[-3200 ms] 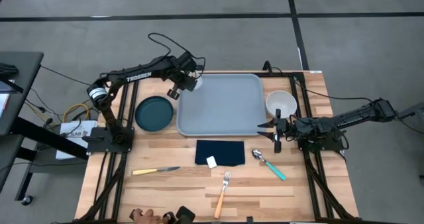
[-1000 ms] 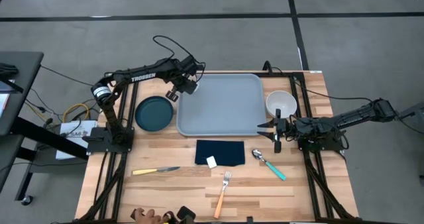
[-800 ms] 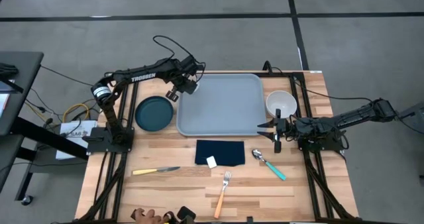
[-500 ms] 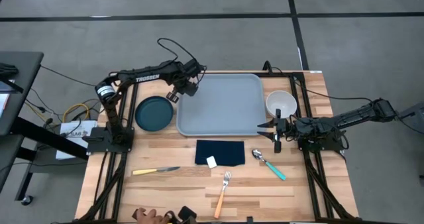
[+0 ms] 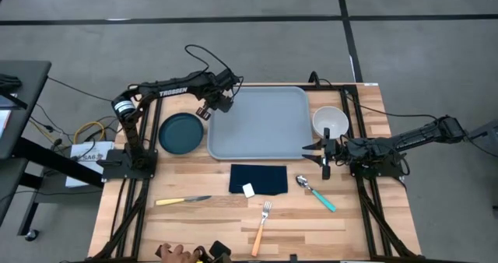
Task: Set up tray
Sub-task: Put the white cup on the gray serving tray
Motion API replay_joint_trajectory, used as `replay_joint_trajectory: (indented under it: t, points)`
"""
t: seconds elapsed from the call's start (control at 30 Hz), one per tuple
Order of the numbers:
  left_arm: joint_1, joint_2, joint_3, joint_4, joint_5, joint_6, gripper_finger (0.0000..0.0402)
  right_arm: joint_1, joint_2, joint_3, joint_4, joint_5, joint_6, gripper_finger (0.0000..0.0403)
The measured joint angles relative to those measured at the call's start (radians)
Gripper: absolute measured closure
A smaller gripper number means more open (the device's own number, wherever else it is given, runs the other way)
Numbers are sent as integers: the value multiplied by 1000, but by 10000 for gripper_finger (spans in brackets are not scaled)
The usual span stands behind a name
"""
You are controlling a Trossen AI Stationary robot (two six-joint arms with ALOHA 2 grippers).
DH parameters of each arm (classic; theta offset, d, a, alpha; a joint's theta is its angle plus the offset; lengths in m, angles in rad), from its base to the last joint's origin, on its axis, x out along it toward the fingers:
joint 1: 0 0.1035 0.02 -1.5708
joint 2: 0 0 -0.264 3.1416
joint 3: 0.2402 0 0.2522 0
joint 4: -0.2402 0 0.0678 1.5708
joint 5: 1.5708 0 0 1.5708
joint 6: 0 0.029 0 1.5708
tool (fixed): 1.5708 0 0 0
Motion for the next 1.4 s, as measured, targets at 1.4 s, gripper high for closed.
replay_joint_trajectory:
  t: [1.4]
  points:
    - [1,0,1,27,-135,-49,245,0,0,0,0,0,0,281]
